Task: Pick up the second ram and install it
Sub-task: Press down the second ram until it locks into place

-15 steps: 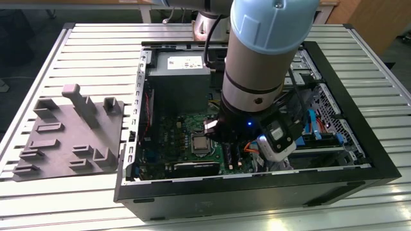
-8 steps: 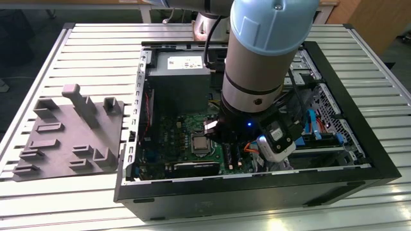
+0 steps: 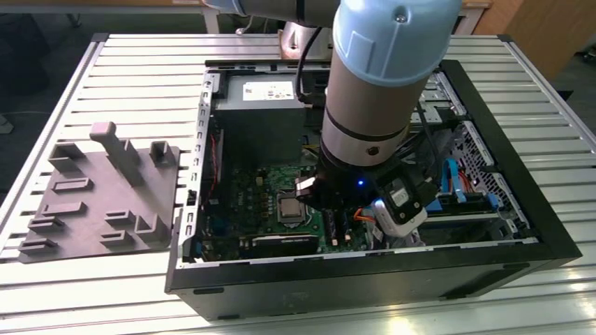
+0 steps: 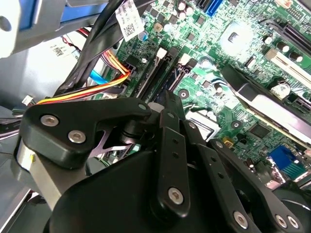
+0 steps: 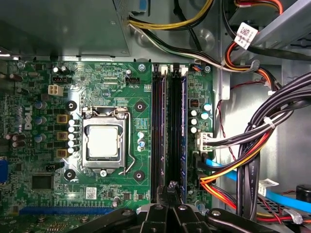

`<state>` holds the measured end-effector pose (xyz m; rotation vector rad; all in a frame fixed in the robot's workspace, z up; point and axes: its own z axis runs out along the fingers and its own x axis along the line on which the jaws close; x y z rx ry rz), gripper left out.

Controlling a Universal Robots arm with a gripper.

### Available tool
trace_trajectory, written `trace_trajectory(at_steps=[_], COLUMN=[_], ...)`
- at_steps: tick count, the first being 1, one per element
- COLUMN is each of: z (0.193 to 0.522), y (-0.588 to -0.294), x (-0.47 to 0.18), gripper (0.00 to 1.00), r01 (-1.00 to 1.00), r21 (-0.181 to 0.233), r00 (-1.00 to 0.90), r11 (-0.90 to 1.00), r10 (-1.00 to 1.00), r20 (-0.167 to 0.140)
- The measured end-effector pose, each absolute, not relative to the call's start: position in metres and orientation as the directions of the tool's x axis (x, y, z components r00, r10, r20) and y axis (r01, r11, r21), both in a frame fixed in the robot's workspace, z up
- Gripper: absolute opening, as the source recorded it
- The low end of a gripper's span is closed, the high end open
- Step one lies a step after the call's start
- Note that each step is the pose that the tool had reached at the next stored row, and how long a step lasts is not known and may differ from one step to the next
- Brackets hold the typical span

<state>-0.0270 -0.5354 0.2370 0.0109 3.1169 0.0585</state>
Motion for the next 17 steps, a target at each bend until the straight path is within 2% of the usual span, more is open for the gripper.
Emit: trace_trajectory(at_steps=[17], z=[0.2275], y=[-0.5353], x=[-0.0271], gripper=[0.11], r01=[0.007], r21=[0.038], r00=[-1.000], r11=[0.999], r10=[0.007], r20=[-0.024])
